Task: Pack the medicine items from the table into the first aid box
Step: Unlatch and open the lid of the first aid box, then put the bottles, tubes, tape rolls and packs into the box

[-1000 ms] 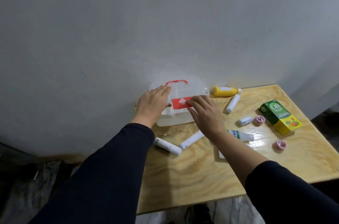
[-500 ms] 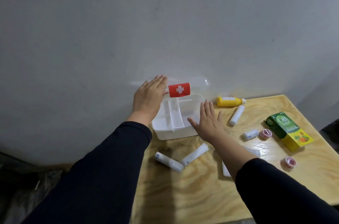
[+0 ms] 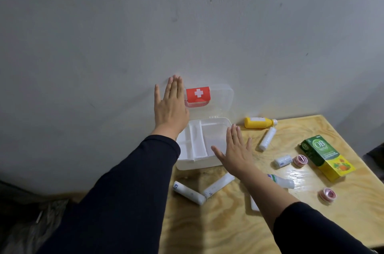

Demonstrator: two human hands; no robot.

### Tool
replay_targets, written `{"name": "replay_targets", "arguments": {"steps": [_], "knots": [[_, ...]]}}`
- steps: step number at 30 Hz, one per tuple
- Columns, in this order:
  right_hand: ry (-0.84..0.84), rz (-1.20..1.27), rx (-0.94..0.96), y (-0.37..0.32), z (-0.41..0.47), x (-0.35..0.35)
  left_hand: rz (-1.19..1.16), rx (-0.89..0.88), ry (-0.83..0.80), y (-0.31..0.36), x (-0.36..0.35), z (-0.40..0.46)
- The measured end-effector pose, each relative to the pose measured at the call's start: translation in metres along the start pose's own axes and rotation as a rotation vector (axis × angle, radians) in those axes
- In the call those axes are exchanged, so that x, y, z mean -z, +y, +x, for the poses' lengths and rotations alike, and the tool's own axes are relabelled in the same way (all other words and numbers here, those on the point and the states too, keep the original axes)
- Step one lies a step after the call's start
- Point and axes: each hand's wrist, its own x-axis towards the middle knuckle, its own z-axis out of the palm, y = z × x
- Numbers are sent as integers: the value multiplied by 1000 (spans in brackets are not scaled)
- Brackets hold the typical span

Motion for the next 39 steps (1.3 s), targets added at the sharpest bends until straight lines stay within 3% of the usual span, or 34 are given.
{"name": "replay_targets", "arguments": {"steps": [10,17,22,32,39], "knots": [[11,28,-17,4,-5,19,-81,-69,-7,0,22,-6],[-4,-46,-105,52,-31,58,-220,-357,19,58,33,-21],[-61,-104,-233,110,-62,84,-307,-519,-164,122,27,-38],[-69,-26,-383,243,-100,96,-370,-440,-515,225,-4,-69],[18,225,-428,287,-84,68,-360,-429,-575,280,-24,-80]]}}
